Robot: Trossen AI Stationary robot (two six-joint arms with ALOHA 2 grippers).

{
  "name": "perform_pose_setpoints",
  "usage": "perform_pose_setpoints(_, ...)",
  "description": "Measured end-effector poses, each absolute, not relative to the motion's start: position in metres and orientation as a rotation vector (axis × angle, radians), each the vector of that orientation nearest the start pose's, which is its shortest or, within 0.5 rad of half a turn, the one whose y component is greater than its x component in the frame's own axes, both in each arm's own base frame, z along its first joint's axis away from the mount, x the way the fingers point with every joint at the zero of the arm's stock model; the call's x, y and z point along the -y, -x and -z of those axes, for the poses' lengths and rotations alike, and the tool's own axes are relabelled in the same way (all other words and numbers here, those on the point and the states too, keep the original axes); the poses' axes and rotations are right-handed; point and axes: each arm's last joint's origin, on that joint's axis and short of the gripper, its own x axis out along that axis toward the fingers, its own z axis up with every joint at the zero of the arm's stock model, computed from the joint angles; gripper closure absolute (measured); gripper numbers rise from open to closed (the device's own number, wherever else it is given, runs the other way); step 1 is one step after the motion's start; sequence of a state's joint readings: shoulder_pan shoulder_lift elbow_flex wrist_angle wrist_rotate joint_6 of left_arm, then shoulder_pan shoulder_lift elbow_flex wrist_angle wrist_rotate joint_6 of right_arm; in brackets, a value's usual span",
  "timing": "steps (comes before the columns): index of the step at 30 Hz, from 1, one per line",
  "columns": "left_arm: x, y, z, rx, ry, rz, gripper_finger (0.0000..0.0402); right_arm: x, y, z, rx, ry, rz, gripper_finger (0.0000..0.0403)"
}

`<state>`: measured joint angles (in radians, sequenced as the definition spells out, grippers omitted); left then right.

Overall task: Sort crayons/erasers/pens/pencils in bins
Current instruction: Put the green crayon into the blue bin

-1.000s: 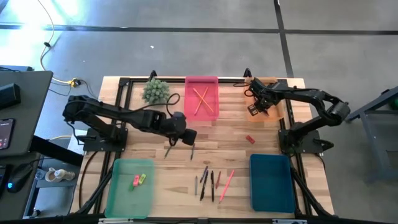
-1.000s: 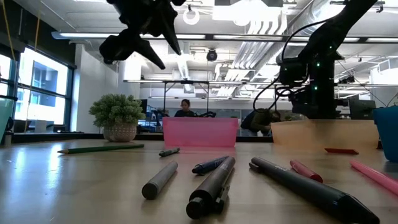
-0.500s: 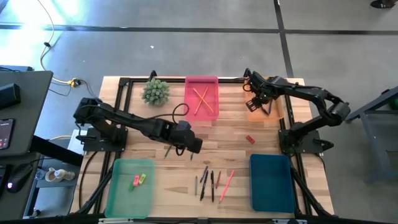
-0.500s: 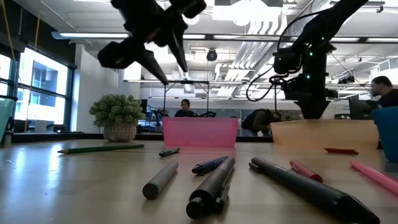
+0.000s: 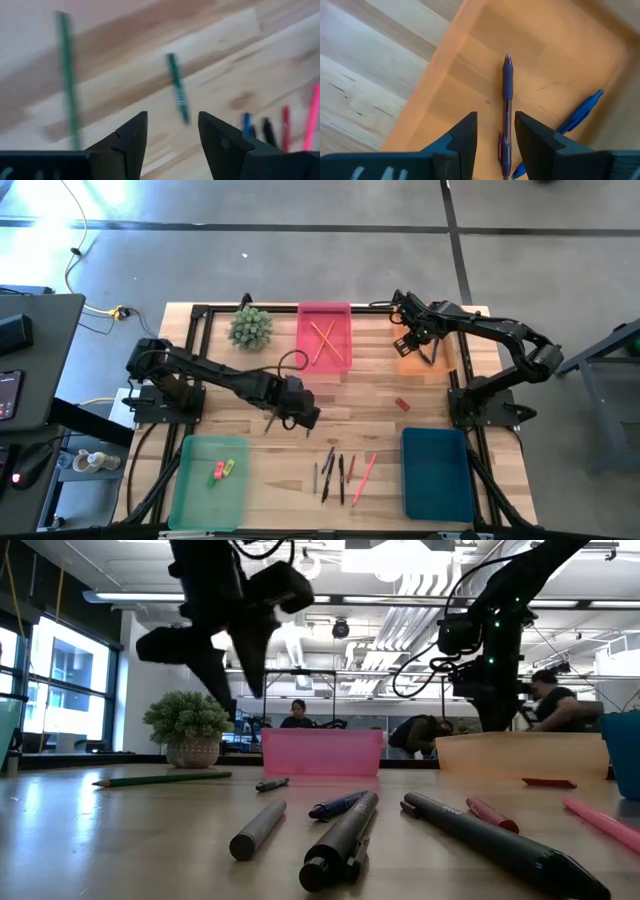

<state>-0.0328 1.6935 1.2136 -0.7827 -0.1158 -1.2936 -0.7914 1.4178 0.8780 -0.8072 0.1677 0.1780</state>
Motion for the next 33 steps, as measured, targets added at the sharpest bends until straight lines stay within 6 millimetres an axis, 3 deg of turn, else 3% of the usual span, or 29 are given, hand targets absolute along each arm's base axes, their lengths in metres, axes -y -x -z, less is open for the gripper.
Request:
perform_pose_setpoints(7,0.000,-0.332,-0.261,-1.053,0.869,-0.871,0.0239,0.177,-0.168,-0.196,-1.240,-0.563,0.929,0.0281)
perform_pose_setpoints(11,0.000,-0.338,-0.273,-1.001,0.855,-0.876,0.0239,0.177,-0.168,-0.197,-1.237,-0.565,0.932,0.0281)
perform_pose_setpoints(21,0.012,-0.359,-0.231,-1.093,0.873,-0.942,0.0239,0.177,-0.168,-0.197,-1.238,-0.566,0.933,0.0281)
perform_pose_setpoints(33,0.021,-0.380,-0.200,-1.045,0.918,-0.955,0.0239,0.177,-0.168,-0.197,-1.236,-0.563,0.935,0.0281)
